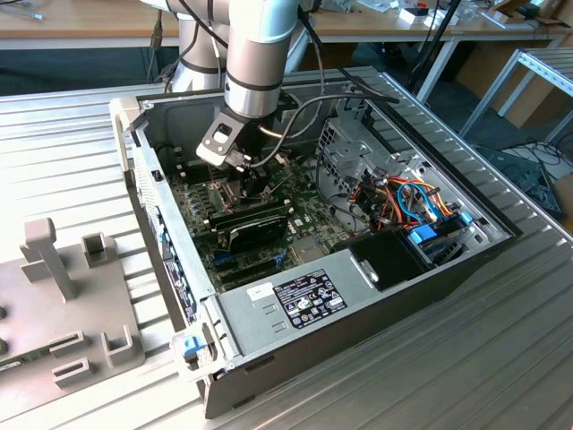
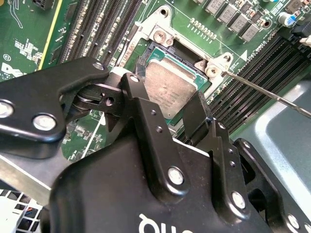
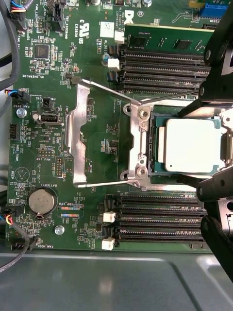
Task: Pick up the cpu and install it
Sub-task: 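Place the cpu into insertion slot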
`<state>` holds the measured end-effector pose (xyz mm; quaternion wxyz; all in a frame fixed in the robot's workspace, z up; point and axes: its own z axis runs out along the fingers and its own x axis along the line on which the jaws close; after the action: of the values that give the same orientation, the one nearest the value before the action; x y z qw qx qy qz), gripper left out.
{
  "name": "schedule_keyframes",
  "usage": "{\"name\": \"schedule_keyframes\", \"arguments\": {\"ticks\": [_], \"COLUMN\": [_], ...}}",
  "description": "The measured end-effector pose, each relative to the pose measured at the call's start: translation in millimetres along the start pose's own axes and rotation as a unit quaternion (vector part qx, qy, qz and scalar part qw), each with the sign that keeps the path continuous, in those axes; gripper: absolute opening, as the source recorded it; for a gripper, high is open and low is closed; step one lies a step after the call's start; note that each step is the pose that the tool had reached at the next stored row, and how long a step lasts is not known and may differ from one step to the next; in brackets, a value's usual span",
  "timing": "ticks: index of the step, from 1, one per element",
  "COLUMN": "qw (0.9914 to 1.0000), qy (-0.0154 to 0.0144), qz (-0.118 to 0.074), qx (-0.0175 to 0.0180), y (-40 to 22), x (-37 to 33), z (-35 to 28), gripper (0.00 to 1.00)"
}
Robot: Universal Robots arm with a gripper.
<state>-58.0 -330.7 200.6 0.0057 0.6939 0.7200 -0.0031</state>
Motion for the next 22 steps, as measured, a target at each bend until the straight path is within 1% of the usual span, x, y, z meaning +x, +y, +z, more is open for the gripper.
{"name": "schedule_keyframes", "arguments": {"ticks": [9, 16, 22], "qw": [1.00000, 1.00000, 0.99999], "qy": [0.0000, -0.0001, 0.0000], "qz": [0.000, 0.000, -0.003], "qx": [-0.0001, -0.0001, -0.0003], "y": [0.0, 1.3, 1.0], "x": [0.0, 0.0, -0.1], "z": [0.2, 0.4, 1.1], "gripper": [0.55, 0.55, 0.55]}}
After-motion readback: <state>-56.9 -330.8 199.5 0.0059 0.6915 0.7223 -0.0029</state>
